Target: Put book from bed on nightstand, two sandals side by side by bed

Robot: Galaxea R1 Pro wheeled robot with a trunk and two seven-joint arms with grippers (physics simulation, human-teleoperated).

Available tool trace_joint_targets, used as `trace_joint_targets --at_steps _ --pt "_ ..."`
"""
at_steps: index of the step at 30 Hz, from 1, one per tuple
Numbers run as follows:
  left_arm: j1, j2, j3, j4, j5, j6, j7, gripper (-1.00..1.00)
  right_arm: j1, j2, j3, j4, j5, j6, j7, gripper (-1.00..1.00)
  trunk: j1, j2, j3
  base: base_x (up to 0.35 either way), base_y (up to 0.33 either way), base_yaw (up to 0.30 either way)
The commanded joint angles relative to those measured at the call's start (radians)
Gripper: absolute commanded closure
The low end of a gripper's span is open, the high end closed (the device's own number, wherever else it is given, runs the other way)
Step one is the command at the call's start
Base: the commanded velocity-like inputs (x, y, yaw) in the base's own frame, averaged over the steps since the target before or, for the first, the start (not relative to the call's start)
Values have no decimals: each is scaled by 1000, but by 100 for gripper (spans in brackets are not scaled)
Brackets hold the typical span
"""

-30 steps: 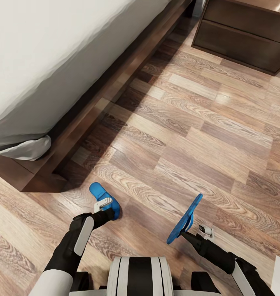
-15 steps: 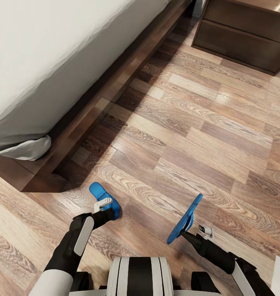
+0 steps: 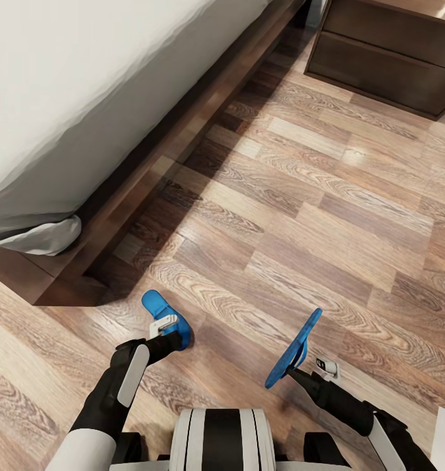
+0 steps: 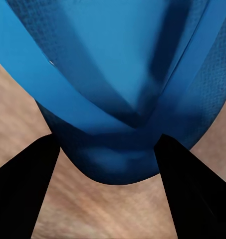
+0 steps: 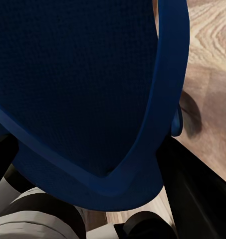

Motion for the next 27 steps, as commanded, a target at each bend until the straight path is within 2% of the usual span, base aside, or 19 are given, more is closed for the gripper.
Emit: trace_joint_targets --at_steps 1,4,27 --pt "0 -1 2 -1 10 5 8 100 0 0 0 0 -4 13 5 100 0 0 -4 0 0 0" --pt "0 -1 3 -1 10 5 8 100 0 0 0 0 -4 13 5 100 2 -1 -16 0 0 0" --pt "0 1 2 -1 10 5 8 100 0 0 0 0 -4 13 5 100 2 -1 -16 0 0 0"
